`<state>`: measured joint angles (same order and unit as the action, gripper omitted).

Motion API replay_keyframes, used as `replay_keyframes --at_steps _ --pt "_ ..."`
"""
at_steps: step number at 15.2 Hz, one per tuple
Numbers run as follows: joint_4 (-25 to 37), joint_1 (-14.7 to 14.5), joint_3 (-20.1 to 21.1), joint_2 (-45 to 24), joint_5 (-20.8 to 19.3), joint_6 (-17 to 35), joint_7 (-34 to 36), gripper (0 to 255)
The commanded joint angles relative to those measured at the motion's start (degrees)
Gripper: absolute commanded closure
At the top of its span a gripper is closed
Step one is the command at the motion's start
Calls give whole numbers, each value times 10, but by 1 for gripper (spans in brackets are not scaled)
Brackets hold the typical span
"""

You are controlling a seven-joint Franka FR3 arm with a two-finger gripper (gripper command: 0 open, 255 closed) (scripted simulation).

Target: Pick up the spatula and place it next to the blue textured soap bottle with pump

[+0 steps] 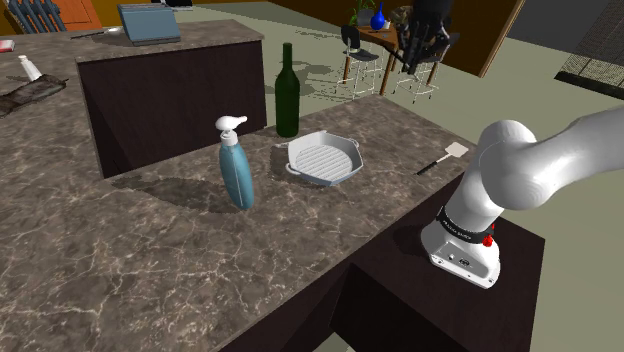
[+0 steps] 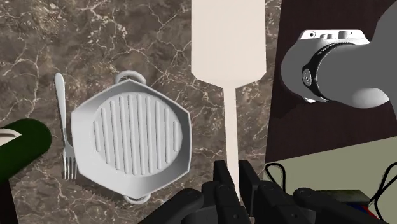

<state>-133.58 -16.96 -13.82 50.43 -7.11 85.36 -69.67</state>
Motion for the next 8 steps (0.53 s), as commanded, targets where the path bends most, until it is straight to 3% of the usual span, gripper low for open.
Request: replay_keyframes --at_steps 1,8 --pt "0 -10 23 -14 19 13 26 255" --pt "33 -43 95 -89 75 54 107 255"
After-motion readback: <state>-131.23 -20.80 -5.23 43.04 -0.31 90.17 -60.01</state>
